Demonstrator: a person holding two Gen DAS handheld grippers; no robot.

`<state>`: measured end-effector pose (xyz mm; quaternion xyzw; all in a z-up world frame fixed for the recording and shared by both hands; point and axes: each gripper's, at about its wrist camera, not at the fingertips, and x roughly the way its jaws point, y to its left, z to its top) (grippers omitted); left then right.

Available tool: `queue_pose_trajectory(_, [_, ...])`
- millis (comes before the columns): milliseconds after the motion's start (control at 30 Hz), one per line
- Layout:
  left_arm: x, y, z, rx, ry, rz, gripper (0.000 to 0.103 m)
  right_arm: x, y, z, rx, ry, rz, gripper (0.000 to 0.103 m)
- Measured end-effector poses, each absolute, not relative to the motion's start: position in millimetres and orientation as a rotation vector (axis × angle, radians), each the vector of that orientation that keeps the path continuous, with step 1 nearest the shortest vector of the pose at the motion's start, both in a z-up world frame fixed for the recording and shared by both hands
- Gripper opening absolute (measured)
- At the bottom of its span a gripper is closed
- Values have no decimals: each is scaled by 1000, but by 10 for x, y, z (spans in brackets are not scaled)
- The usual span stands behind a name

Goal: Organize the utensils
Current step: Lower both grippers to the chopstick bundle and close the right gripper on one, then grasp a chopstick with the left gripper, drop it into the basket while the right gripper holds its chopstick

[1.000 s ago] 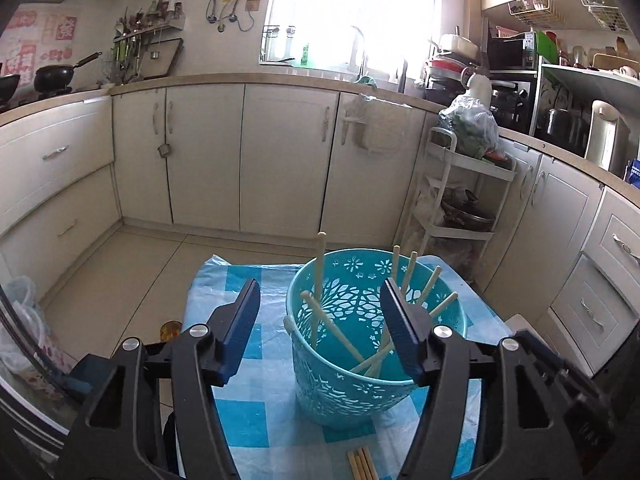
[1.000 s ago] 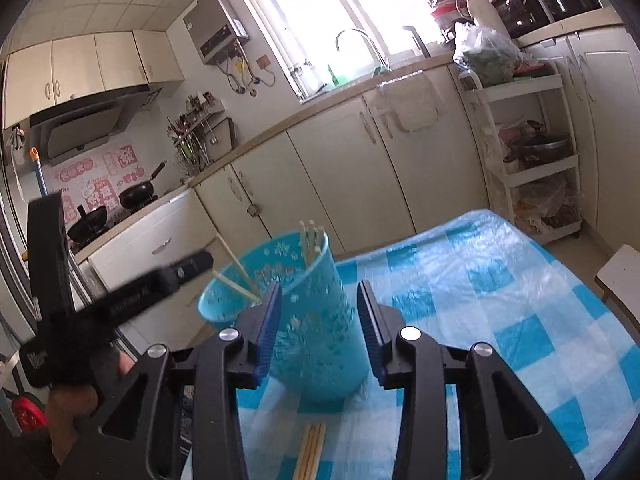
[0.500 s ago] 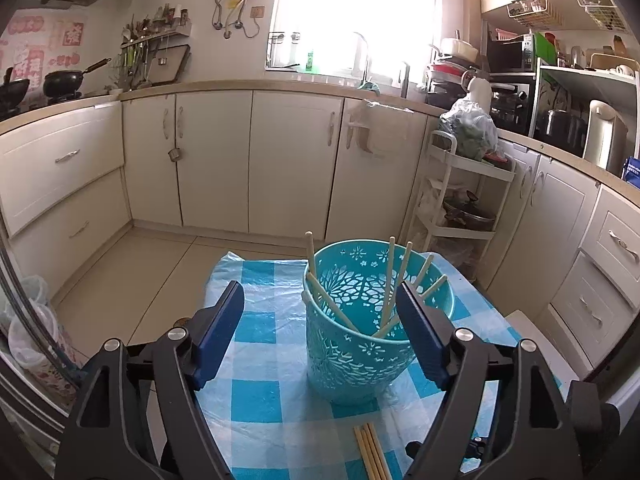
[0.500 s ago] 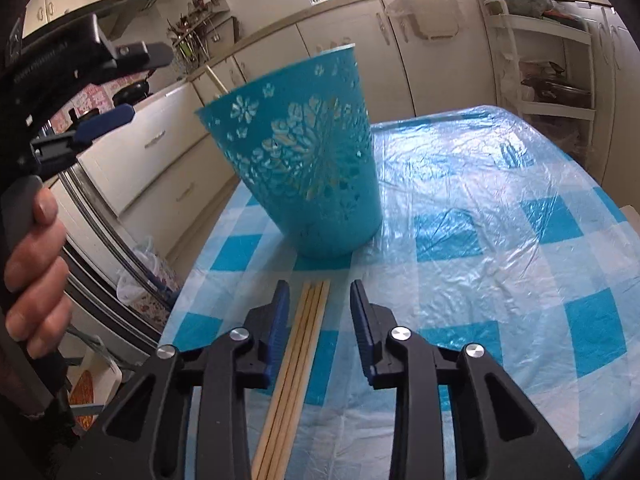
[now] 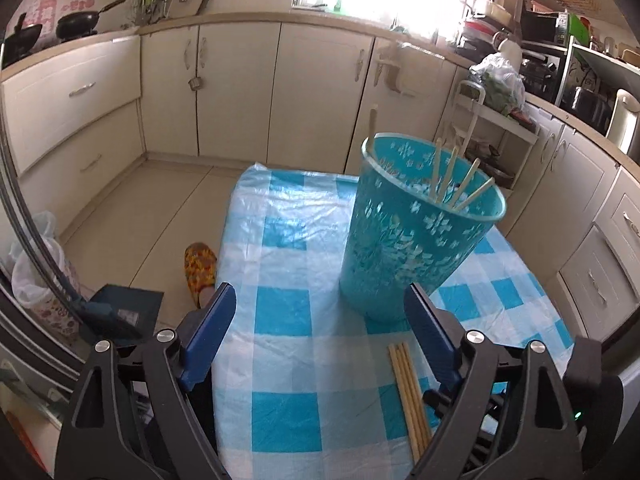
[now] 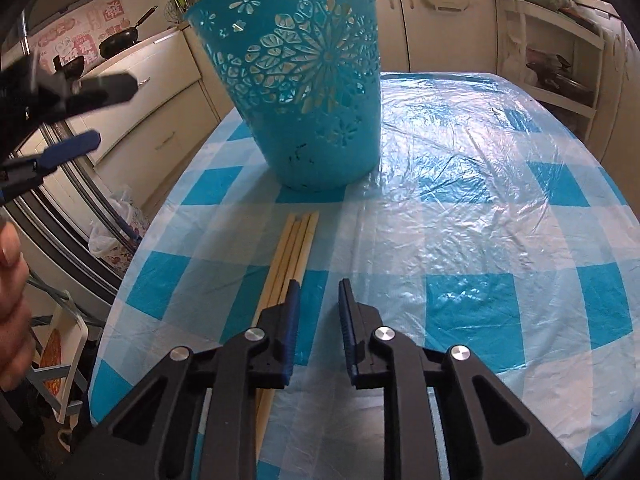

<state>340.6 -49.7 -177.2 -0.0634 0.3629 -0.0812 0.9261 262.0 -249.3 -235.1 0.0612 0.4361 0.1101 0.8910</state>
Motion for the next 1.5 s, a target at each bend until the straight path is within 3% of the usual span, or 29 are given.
queue_pose_trajectory(267, [3355,-492,-2239,-131,895,-170,82,2629,-2431,-2366,142,903,276,19])
queue_pose_trajectory(633, [3380,-884,-2457,-49,991,-209,82,2585,-2566,-2354,142,910,291,14])
queue_pose_trajectory(833, [3422,-1089,-2534,9,1011,-213,82,2584,-2518,-2341,100,905,279,13])
queue_pose_trajectory(900, [3451,-1156,-2574,37,1020,-206,82,2573,-2478,-2326,37,915,252,7])
queue_pose_trajectory(1433, [3582,-1256,-2652,62,1073,-187,82,2711,-2713,-2323,103,938,238,9])
queue_pose_trajectory(1500, [3610,-1283,-2647,54,1083,-185,79,2737,-2718,-2321,103,937,237,9])
